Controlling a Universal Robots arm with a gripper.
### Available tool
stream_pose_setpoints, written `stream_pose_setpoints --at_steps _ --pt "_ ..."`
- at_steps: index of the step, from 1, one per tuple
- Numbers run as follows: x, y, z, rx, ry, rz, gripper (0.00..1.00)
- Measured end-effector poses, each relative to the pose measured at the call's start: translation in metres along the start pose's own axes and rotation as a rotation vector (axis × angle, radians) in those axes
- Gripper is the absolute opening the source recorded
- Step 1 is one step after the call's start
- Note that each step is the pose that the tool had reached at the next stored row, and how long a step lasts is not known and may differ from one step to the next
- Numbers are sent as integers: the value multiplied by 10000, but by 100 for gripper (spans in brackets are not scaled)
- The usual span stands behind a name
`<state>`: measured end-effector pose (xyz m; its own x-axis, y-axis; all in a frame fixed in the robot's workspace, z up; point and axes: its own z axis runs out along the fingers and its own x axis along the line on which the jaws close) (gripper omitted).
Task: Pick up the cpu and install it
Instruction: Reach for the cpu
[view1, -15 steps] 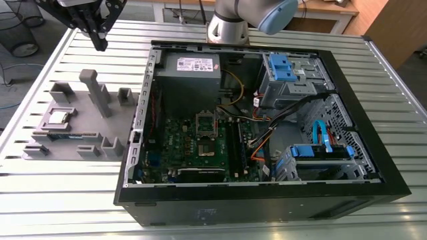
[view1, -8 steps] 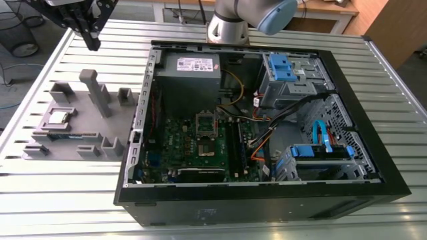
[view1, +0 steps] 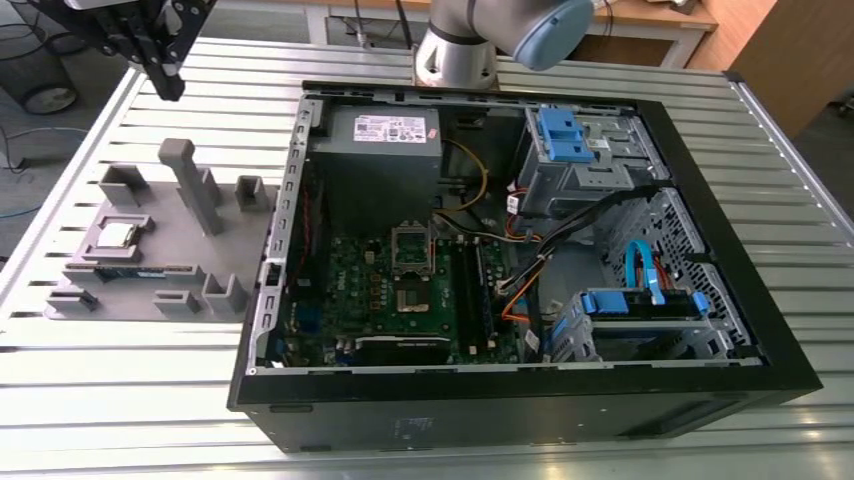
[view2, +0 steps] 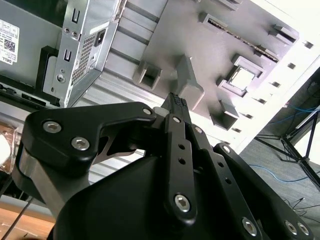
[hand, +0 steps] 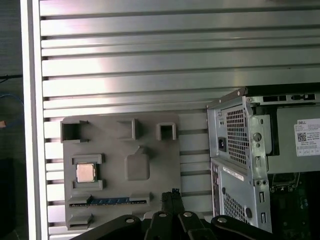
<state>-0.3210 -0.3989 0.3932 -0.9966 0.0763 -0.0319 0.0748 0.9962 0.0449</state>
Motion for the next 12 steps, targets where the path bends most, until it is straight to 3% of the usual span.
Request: stream_pose_setpoints --at_steps 12 --pt "195 -15 -7 -1 -12 -1 11"
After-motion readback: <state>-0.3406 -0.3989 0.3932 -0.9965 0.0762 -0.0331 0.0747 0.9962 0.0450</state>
